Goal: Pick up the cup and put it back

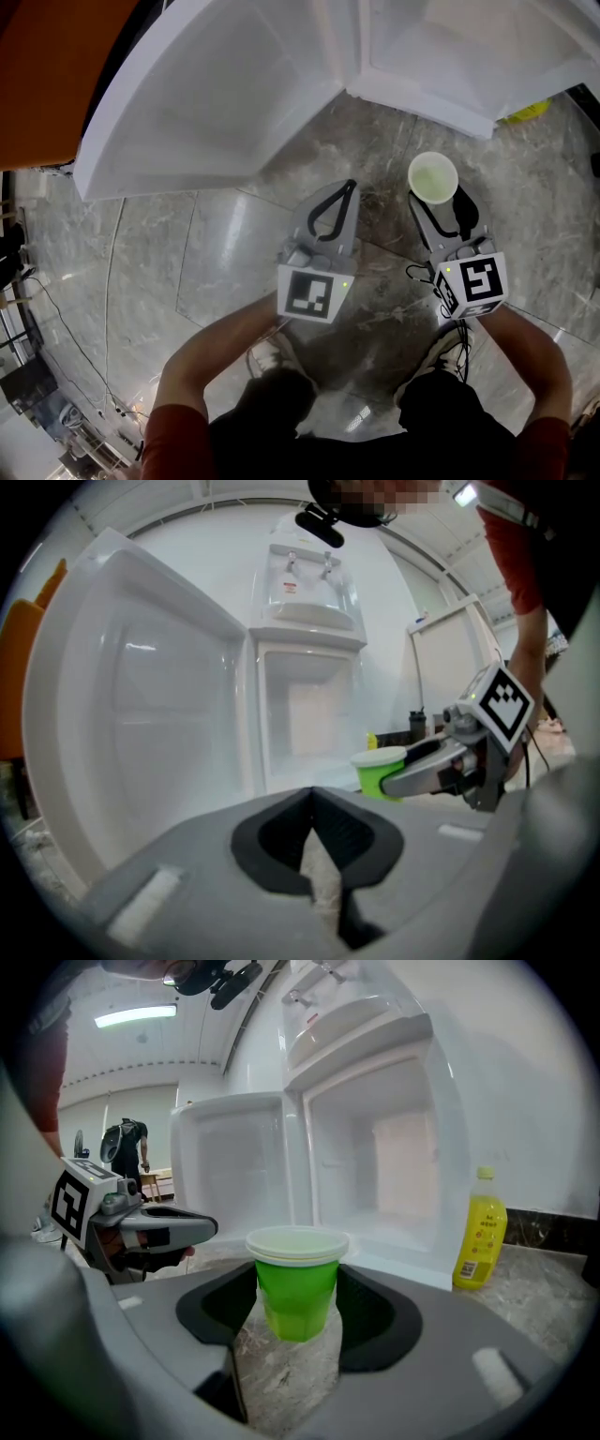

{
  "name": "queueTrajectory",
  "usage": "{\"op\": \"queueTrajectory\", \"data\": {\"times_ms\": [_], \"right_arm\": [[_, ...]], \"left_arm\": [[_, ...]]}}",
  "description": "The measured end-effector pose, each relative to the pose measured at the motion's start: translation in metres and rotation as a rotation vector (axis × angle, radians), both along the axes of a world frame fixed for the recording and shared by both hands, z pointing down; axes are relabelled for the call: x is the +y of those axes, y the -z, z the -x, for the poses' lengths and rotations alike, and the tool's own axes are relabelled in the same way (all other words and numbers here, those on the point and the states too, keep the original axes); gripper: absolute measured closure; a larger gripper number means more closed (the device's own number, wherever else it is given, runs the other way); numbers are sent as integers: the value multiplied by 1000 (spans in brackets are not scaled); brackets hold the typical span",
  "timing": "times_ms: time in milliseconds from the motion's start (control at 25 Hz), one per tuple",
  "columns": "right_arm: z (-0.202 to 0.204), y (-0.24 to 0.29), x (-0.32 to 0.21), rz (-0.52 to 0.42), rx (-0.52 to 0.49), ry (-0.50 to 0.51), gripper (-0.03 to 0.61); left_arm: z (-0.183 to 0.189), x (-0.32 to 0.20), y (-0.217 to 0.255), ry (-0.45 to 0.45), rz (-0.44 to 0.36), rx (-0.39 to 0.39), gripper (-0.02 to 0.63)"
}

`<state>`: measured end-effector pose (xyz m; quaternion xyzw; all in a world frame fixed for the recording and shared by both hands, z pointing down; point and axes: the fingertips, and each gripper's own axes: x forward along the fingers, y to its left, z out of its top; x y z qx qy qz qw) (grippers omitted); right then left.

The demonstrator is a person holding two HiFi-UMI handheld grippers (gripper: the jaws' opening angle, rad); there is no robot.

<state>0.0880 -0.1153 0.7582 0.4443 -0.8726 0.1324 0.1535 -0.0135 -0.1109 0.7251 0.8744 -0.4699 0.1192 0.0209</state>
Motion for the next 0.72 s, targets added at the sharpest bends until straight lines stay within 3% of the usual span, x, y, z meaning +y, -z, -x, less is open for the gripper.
{"op": "queueTrajectory", "data": {"times_ms": [720], "right_arm": [[-8,-10,-78,-91,35,-93,313]], "left_arm": [[-5,-17,-23,-1,38,3,614]]}}
